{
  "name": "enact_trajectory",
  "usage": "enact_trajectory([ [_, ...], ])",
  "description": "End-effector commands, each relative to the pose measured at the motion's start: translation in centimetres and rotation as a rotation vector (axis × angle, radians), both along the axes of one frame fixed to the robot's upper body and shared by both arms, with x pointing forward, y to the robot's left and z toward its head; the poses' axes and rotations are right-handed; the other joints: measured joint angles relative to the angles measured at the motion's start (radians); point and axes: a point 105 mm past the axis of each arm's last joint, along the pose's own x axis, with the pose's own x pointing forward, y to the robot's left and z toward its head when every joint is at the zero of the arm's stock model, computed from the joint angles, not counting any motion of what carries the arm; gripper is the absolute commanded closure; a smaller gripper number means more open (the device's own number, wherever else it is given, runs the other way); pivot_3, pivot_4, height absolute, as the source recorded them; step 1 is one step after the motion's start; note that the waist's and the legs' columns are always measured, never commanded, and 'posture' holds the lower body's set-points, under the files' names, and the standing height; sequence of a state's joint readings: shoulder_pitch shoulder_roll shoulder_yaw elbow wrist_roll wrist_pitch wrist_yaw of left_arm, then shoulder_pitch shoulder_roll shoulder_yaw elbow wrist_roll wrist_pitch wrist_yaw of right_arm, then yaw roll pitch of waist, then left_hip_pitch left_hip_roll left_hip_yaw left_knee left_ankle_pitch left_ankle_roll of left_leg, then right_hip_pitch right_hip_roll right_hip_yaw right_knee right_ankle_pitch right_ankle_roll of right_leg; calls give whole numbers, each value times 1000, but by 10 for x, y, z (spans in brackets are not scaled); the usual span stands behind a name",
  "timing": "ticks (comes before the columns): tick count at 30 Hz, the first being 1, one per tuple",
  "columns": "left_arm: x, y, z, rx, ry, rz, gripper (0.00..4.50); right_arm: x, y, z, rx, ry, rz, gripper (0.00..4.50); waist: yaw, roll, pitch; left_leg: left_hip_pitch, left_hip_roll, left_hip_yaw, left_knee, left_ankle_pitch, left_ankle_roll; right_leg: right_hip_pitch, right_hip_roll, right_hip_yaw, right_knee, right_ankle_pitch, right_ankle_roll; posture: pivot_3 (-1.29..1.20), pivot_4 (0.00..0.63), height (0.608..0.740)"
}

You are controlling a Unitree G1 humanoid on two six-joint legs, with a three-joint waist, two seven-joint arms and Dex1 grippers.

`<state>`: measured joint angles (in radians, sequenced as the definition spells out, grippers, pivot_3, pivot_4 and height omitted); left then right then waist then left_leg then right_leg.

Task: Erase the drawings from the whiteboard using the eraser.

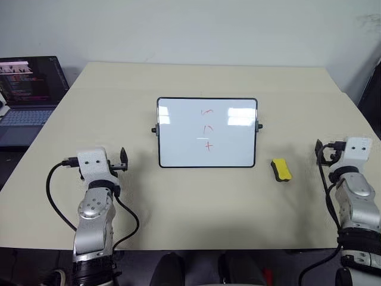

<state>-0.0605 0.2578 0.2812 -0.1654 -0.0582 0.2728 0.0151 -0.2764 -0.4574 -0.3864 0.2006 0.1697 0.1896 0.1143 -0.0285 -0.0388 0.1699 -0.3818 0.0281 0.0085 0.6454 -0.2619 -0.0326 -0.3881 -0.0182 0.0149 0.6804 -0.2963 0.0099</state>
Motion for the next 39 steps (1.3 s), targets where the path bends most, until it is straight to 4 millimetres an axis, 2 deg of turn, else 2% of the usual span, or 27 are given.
enact_trajectory([
  [1,-6,5,-3,-29,-6,42,0,-6,-10,15,68,-57,-56,57,0,0,0,0,0,0,0,0,0,0,0,0,0,0,0,0,150,740],
  [4,-13,5,-23,-92,37,70,0,-12,-13,15,102,-75,-78,57,1,2,-1,0,0,1,0,0,0,0,0,1,0,0,0,0,150,740],
  [7,-10,-2,-11,-93,6,20,0,-16,-7,26,87,-106,-41,57,2,2,-1,-1,0,0,0,0,0,0,0,0,0,0,0,0,150,740],
  [10,-6,-6,12,-30,-47,-96,0,-21,-11,31,72,-114,-46,57,2,3,-1,0,0,0,0,0,0,0,0,0,0,0,0,0,150,740],
  [12,-5,-18,32,-39,-83,-263,0,-24,-12,29,89,-96,-19,57,1,2,-1,0,0,0,0,0,0,0,1,0,1,0,0,0,150,740],
  [15,-10,-27,62,-37,-136,-434,0,-25,-8,29,87,-62,53,57,1,3,-1,0,0,1,0,0,0,0,0,0,0,0,0,0,150,740],
  [18,-15,-27,83,-6,-151,-574,0,-27,7,34,105,-60,140,57,0,4,0,0,0,1,0,0,0,0,0,1,0,0,0,0,150,740],
  [19,-14,-33,94,12,-153,-638,0,-29,13,42,88,-58,185,57,-1,4,0,0,0,1,0,0,0,0,0,1,0,0,0,0,150,740],
  [22,-12,-66,121,74,-119,-895,0,-43,36,55,52,-11,374,57,5,6,2,0,1,-1,0,0,0,0,2,-1,1,0,0,0,150,740],
  [25,-12,-81,127,126,-80,-1041,0,-54,56,48,62,63,477,57,3,6,2,0,0,-1,0,0,0,1,2,-1,-1,0,0,0,150,740],
  [27,-16,-102,128,155,-37,-1183,0,-64,75,38,124,146,574,57,2,5,2,0,-1,-1,0,0,0,1,1,-1,-2,-1,1,0,150,740],
  [31,-27,-122,109,181,82,-1378,0,-74,96,28,196,269,642,57,-2,6,3,-1,0,0,0,0,0,0,2,0,-2,-1,1,0,150,740],
  [35,-28,-130,96,212,123,-1441,0,-66,104,27,212,273,554,57,-5,6,3,0,1,0,0,0,0,0,3,0,-1,-1,1,0,150,740],
  [39,-27,-138,96,214,109,-1480,0,-54,124,26,196,261,508,57,-2,6,3,-1,1,-1,0,0,0,-1,4,0,0,-3,5,0,150,740],
])
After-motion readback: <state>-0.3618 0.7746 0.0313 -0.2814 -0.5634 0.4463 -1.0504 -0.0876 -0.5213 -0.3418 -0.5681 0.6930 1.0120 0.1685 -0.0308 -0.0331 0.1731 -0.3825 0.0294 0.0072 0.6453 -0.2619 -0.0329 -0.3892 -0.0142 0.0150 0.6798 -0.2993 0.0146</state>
